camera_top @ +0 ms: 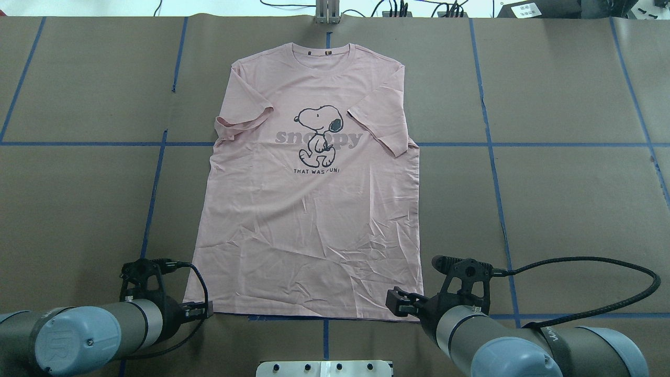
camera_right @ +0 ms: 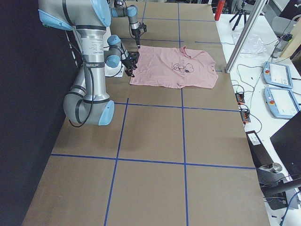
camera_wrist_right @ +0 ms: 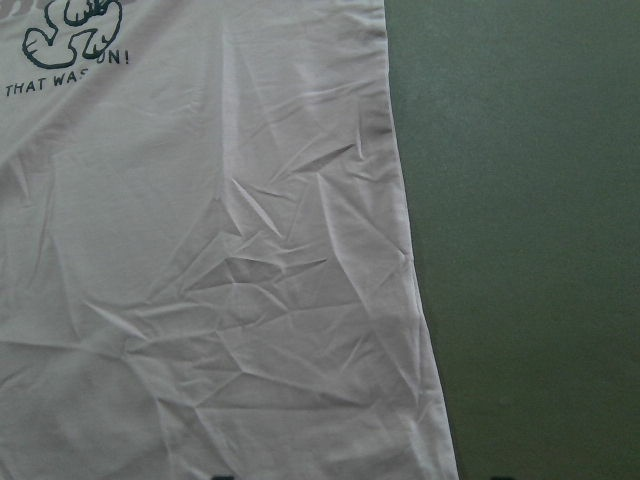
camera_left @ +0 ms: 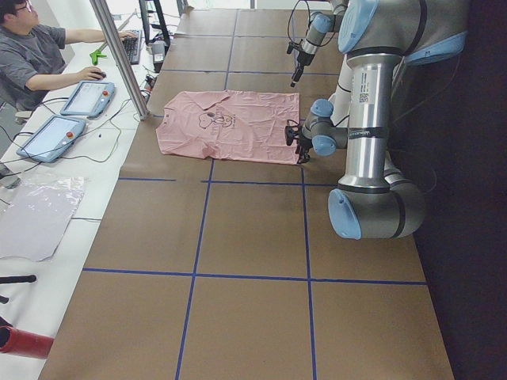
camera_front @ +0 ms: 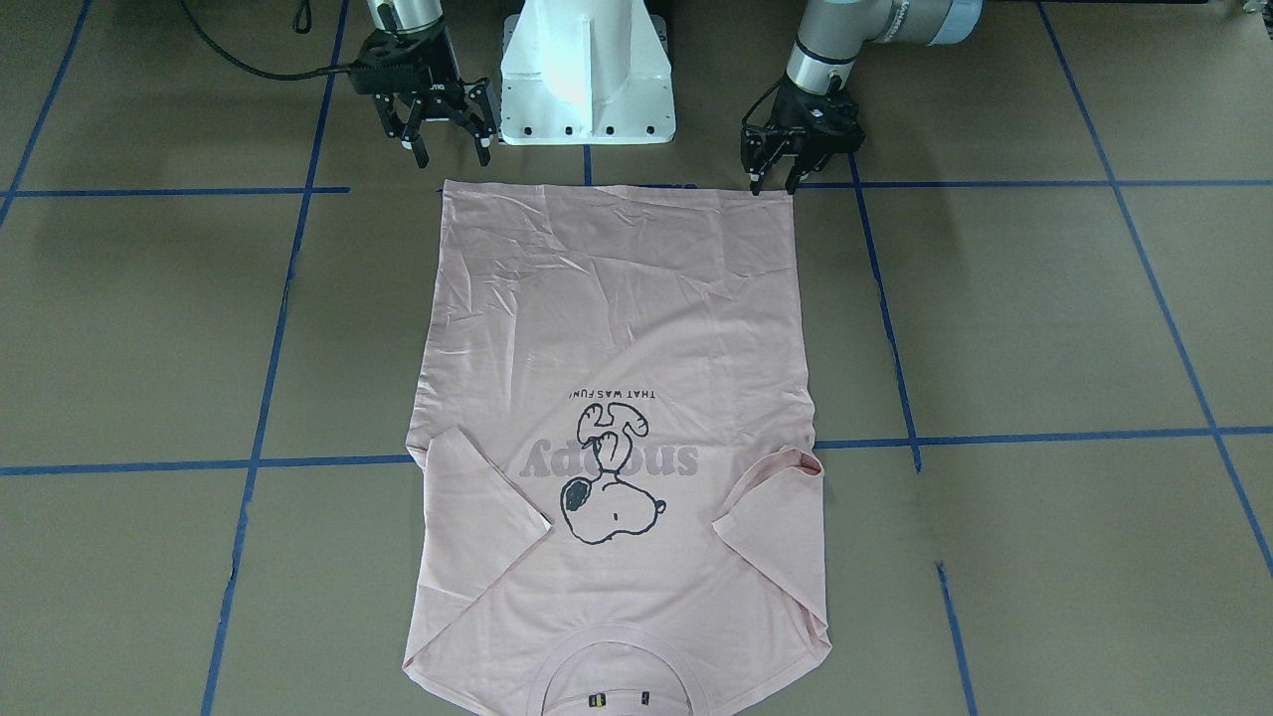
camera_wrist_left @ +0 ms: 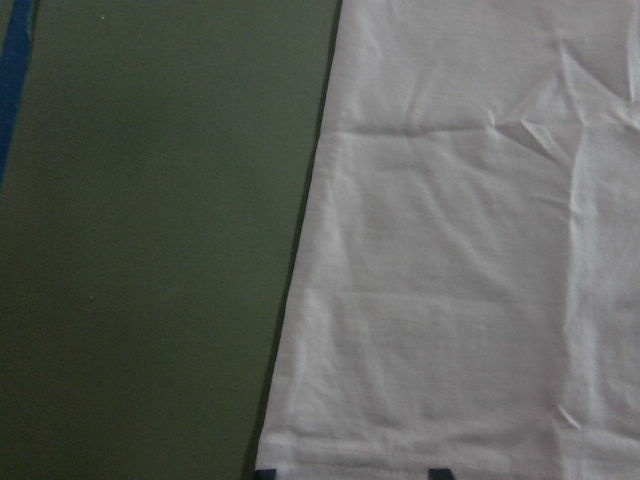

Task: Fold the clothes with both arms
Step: 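Grasp the hem corners with both grippers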

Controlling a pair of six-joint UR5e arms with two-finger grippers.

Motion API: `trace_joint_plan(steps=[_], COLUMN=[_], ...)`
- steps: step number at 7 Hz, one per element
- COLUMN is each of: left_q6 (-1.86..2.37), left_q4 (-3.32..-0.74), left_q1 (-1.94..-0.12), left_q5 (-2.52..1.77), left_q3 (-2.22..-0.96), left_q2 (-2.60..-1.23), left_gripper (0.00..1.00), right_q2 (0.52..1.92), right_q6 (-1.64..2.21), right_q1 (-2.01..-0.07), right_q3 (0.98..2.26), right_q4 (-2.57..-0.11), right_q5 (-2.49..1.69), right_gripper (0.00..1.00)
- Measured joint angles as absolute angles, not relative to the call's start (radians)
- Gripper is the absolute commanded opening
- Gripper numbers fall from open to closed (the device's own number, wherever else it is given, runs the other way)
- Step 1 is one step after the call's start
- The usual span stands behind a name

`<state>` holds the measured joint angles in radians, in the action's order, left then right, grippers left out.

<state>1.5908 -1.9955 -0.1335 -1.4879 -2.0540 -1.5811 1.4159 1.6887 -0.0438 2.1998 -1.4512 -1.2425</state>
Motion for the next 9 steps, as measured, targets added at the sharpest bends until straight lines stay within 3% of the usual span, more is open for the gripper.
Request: trace_joint_plan(steps=[7,8,9], left_q6=[1.583,1.582,1.582], left_q4=[-1.991,-1.991,-1.991], left_q1=[-0.135,-0.135,-0.135], left_q5=[-1.490,-1.491,-1.492], left_q3=[-2.049,-2.049,-2.049], left_q2=[-1.568,-1.565,-1.566], left_gripper=[0.60,0.54,0.37], right_q2=[1.416,1.416,1.416], right_q6=[1.689,1.689,1.689], right_q1=[-0.041,-0.041,-0.041], right_q3=[2.200,2.200,2.200], right_q4=[-1.451,-1.451,-1.451], right_q5=[-1.243,-1.243,-1.242], right_gripper=[0.89,0.89,0.89])
